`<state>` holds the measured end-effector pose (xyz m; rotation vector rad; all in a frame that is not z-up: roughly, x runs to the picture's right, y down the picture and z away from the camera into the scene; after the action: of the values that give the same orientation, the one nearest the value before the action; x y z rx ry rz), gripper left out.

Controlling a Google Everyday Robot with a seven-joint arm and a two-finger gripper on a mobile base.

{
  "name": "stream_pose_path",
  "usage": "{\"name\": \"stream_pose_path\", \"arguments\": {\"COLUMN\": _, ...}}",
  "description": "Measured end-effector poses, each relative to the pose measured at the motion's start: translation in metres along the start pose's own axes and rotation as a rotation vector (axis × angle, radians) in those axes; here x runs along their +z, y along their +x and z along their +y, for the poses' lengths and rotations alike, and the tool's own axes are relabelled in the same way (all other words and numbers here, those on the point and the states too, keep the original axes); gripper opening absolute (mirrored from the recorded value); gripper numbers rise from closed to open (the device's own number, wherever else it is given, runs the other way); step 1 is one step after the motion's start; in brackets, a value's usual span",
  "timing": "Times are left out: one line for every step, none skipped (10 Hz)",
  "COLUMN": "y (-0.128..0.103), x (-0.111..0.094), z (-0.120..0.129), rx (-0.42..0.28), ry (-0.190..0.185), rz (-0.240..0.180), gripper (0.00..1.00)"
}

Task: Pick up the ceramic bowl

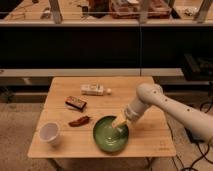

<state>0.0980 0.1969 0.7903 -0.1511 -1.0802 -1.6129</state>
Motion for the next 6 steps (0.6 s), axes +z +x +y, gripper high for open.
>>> {"name": "stream_pose_path", "arguments": {"y": 0.0, "x": 0.002, "z": 0.0, "rx": -0.001, "ry": 0.002, "rz": -0.003, "gripper": 0.8}}
{"name": "stream_pose_path", "arguments": {"y": 0.0, "x": 0.005, "z": 0.001, "rx": 0.0, "ry": 0.006, "rz": -0.006, "gripper": 0.8}}
{"name": "stream_pose_path", "arguments": {"y": 0.0, "x": 0.007, "z": 0.002, "rx": 0.001, "ry": 0.008, "rz": -0.008, "gripper": 0.8}}
{"name": "stream_pose_path", "arguments": {"y": 0.0, "x": 0.008, "z": 0.003, "rx": 0.001, "ry": 0.008, "rz": -0.01, "gripper": 0.8}}
{"name": "stream_pose_path", "arguments": {"y": 0.0, "x": 0.011, "z": 0.005, "rx": 0.001, "ry": 0.005, "rz": -0.015, "gripper": 0.8}}
{"name": "stream_pose_path", "arguments": {"y": 0.0, "x": 0.013, "z": 0.005, "rx": 0.001, "ry": 0.003, "rz": -0.018, "gripper": 0.8}}
